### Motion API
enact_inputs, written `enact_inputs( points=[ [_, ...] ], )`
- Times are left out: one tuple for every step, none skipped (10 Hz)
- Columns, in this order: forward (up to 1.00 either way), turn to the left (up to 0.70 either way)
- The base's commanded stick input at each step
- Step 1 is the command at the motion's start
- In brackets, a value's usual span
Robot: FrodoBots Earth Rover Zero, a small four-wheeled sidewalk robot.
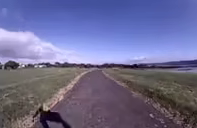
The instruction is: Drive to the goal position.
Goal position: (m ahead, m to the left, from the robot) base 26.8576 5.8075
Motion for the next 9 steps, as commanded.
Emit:
enact_inputs(
  points=[
    [0.7,0.01],
    [0.7,0.01],
    [0.7,0.01],
    [0.7,0.01],
    [0.7,0.01],
    [0.7,0.14],
    [0.7,0.14],
    [0.7,0.14],
    [0.7,0.14]
  ],
)
